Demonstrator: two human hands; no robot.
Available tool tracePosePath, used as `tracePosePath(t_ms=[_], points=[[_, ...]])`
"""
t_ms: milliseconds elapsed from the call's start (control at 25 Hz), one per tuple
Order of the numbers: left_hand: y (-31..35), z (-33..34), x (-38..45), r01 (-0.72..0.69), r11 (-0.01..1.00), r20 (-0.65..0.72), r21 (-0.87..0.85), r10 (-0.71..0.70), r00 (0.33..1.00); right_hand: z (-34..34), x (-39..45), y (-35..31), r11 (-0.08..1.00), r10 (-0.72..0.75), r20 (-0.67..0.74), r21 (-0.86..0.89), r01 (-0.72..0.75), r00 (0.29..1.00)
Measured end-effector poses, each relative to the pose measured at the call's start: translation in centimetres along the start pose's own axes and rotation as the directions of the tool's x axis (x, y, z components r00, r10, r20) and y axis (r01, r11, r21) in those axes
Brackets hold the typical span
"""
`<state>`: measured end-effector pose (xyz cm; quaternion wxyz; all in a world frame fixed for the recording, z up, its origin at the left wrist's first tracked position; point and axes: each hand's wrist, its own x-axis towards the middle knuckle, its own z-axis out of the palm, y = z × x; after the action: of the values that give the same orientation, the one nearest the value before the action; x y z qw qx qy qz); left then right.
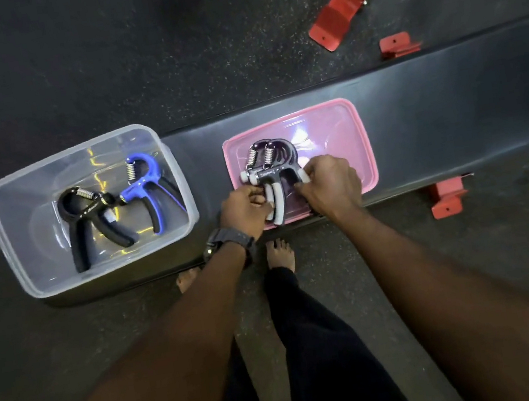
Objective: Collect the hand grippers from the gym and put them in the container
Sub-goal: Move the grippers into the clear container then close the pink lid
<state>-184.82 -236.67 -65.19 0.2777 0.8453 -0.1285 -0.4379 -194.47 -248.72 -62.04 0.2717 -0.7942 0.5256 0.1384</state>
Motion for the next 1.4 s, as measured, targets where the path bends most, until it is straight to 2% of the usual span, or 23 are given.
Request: tracePosePath(t_ms=[240,400,560,680,760,840,920,1040,1120,1240,1400], points=[[1.6,0.5,-0.8,0.022,0.992,-0.089,0.126,-0.011,0.996,-0.2,0.7,1.3,0.999,-0.052,-0.011,-0.01,0.051,0.999],[2.6,1.0,-0.7,0.05,0.985,-0.12,0.163,-0.031,0.992,-1.4,0.7,2.3,1.0,-0.023,-0.046,-0.022,0.022,0.999],[4.1,-1.1,-2.2,0.085,0.981,-0.17,0.175,-0.055,0.984,-5.5,-0.7,1.0,0.997,0.014,-0.083,0.072,-0.008,0.996],[5.3,-5.9,-5.5,-0.017,0.987,-0.254,0.157,0.057,0.966,-9.8,-3.0,-3.1,0.993,-0.009,-0.096,0.115,0.02,0.995],[5.3,-10.8,-7.9,-0.091,0.974,-0.289,0.208,0.15,0.946,-11.7,-5.0,-6.9,0.989,-0.042,-0.082,0.136,0.053,0.996],[3.9,-16.2,-9.6,-0.082,0.96,-0.319,0.268,0.168,0.933,-11.6,-6.9,-11.0,0.978,-0.113,-0.064,0.168,0.122,0.992],[0.9,-22.3,-11.1,-0.013,0.961,-0.387,0.277,0.124,0.914,-9.6,-8.9,-15.7,0.964,-0.182,-0.024,0.193,0.183,0.983],[-4.5,-28.4,-11.3,0.129,0.959,-0.459,0.251,0.001,0.889,-4.2,-10.3,-21.4,0.969,-0.233,0.056,0.101,0.226,0.971],[-6.8,-30.1,-10.6,0.182,0.956,-0.447,0.229,-0.062,0.892,-0.7,-10.3,-23.4,0.977,-0.212,0.086,-0.014,0.214,0.973],[-8.8,-30.9,-9.7,0.169,0.962,-0.407,0.214,-0.069,0.911,2.4,-9.4,-24.3,0.969,-0.172,0.058,-0.17,0.18,0.983],[-9.3,-30.3,-8.4,0.114,0.968,-0.363,0.221,-0.027,0.931,4.9,-7.2,-25.1,0.913,-0.215,0.058,-0.344,0.222,0.975]])
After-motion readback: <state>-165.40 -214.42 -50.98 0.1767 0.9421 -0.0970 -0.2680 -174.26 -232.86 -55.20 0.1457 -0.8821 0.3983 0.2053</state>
